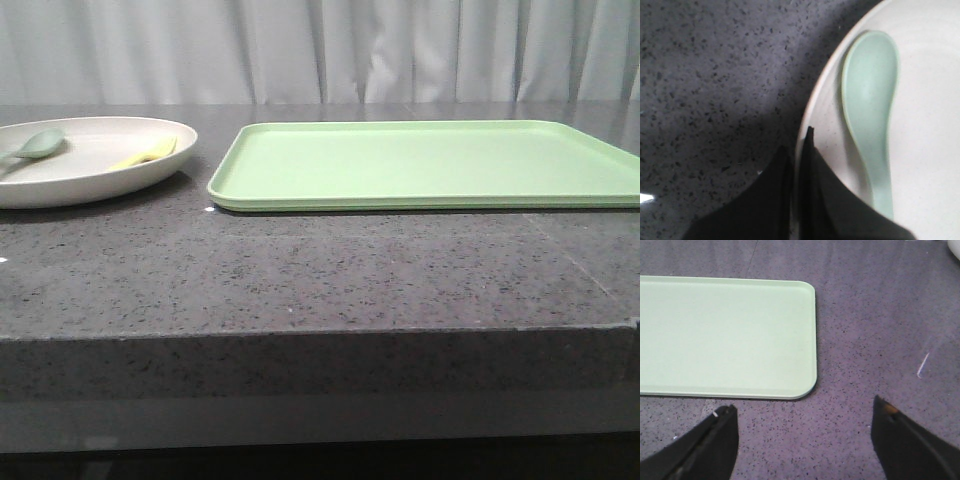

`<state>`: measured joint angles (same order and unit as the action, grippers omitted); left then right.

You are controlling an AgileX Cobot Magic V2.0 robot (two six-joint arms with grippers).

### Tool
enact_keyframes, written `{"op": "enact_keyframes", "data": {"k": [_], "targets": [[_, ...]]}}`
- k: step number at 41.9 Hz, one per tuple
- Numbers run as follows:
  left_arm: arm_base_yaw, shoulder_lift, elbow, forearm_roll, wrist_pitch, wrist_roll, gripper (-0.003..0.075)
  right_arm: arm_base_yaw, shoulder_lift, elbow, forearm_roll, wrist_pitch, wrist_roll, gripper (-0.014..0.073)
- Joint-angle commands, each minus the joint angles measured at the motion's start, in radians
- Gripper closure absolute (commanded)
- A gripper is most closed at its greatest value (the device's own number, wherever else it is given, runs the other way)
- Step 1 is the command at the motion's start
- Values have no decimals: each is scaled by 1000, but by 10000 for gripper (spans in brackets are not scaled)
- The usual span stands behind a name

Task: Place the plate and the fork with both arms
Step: 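Lower the left gripper and grasp the cream plate's rim, then lift the plate with the left gripper and set it on the green tray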

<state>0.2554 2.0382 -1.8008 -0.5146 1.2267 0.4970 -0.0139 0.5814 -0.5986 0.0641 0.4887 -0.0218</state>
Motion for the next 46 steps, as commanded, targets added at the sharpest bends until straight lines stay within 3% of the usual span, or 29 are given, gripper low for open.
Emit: {"op": "enact_keyframes", "data": {"k": [1, 16, 30, 39, 46], "targets": [[-1, -54, -33, -85, 44, -5, 738, -4, 8, -33, -6, -80, -2, 22], [-1, -100, -37, -118, 44, -80, 738, -4, 8, -33, -6, -80, -2, 22], [-12, -116, -36, -268, 44, -113, 738, -4, 8, -33, -6, -80, -2, 22], [-98, -116, -45, -237, 38, -183, 738, -4, 8, -33, -6, -80, -2, 22], [-208, -116, -108, -114, 2, -287, 738, -4, 8, -33, -6, -81, -2, 22]]}}
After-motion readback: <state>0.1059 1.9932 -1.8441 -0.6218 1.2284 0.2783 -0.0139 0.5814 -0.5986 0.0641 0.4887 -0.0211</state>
